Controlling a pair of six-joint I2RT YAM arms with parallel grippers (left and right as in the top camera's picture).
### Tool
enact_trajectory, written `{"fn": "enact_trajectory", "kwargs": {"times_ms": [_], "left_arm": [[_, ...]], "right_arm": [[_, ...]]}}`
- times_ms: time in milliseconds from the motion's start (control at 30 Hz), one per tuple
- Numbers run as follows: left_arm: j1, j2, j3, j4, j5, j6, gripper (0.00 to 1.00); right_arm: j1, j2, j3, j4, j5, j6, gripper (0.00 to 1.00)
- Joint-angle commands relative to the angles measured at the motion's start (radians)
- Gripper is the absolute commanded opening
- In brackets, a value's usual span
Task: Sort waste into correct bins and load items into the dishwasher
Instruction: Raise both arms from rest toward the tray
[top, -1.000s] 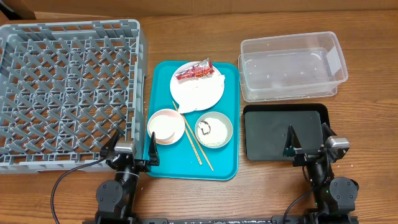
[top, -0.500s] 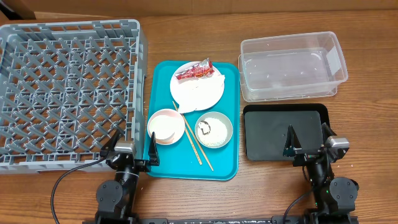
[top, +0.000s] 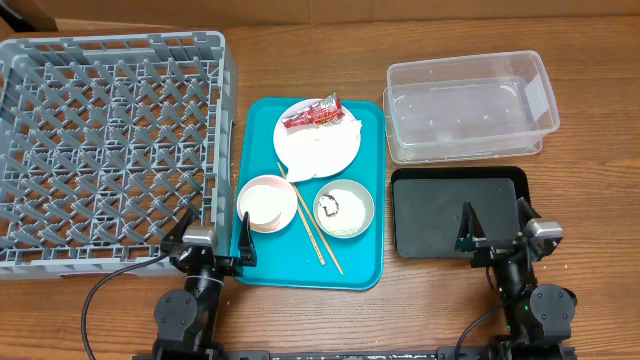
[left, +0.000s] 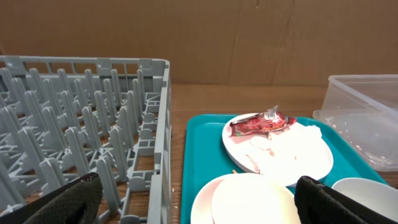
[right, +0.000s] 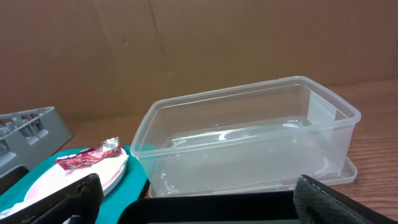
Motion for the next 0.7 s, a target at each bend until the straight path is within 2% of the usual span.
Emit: {"fn": "enact_trajectory", "kwargs": {"times_ms": [0, 167, 333, 533, 667], "left_arm": [[0.001, -0.009, 0.048, -0.074, 0.011, -0.035, 1.0], [0.001, 0.011, 0.192, -0.284, 0.005, -0.029, 1.0], [0.001, 0.12, 0.358, -0.485, 0.011, -0.032, 1.0], [0.001, 0.352, 0.557, -0.635, 0.013, -0.039, 1.0], [0.001, 0.492, 0.677, -0.72, 0.013, -0.088, 1.0]], "right_arm": [[-0.002, -0.008, 0.006, -0.016, -0.005, 0.07, 1.0], [-0.002, -0.008, 0.101, -0.153, -0.014, 0.105, 1.0], [-0.002, 0.019, 0.257, -0.347, -0.022, 0.13, 1.0], [-0.002, 0.211, 0.435, -0.462, -0.049, 0.13, 1.0], [-0.002, 0.413, 0.581, -0.526, -0.107, 0.129, 1.0]]}}
